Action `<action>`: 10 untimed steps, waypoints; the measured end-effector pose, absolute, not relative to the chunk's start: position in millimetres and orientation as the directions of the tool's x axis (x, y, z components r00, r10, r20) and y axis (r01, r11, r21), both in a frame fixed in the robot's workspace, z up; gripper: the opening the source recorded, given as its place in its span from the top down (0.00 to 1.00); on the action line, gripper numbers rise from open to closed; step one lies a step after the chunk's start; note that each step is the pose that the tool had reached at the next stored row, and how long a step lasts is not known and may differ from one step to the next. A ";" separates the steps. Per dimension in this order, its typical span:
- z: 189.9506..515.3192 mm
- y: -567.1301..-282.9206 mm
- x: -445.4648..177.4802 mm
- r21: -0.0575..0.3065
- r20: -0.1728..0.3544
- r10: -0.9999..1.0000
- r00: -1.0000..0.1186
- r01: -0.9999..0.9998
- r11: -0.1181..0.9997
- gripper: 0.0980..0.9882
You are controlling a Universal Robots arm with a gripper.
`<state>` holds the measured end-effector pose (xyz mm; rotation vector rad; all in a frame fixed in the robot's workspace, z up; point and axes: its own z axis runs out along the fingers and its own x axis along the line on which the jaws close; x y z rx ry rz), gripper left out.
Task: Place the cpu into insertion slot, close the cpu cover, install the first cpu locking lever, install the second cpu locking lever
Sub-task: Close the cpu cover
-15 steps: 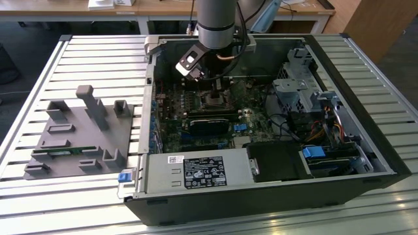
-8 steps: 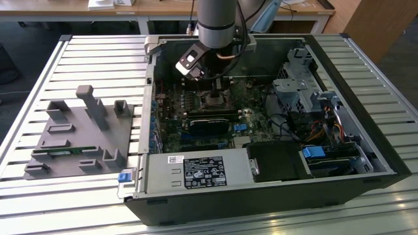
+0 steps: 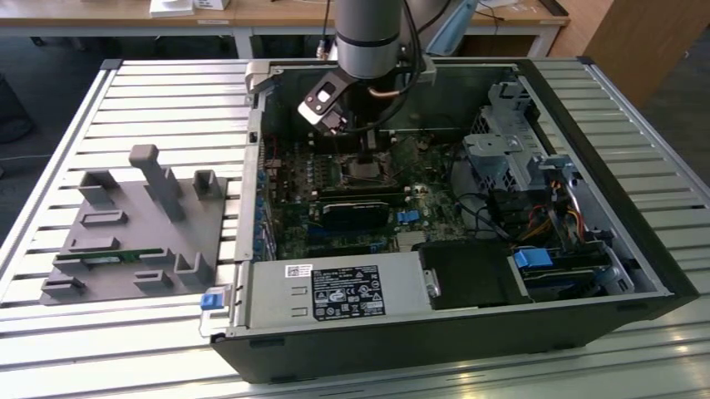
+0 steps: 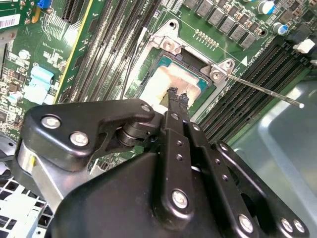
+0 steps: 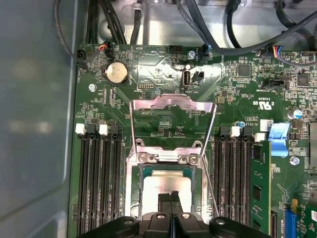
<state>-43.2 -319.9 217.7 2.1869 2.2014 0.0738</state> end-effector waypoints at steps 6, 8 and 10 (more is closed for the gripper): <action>223.4 -319.9 -43.1 0.059 0.007 1.000 -0.007 0.998 0.007 0.98; 226.2 -319.9 -43.1 0.058 0.007 1.000 -0.007 0.998 0.007 0.98; 230.7 -319.9 -43.1 0.057 0.007 1.000 -0.007 0.998 0.006 0.98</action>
